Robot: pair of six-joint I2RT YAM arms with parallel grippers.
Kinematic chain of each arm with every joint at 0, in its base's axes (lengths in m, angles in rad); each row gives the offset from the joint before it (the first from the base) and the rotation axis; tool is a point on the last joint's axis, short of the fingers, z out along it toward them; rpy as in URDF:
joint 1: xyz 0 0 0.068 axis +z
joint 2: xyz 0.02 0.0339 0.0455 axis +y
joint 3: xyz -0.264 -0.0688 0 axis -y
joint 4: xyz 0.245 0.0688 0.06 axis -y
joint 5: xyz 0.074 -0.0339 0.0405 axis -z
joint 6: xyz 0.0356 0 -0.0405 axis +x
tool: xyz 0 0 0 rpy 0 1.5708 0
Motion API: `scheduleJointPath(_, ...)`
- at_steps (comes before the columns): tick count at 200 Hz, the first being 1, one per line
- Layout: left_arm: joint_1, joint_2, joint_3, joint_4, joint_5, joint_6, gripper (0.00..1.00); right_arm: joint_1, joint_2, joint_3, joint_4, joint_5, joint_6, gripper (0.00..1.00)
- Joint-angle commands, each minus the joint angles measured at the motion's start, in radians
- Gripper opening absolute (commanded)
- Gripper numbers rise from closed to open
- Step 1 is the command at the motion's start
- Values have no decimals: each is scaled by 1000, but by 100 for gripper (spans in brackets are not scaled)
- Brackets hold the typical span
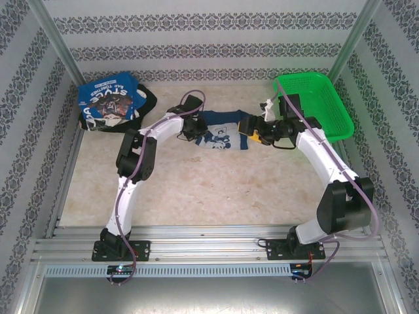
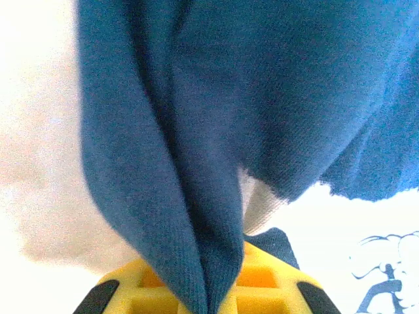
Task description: Fold and stack the t-shirts
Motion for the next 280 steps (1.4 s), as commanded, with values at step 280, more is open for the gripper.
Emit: scheduleJointPath(280,450,-48,792,-284,12,941,0,36,-164,-150,190,-100,142,98)
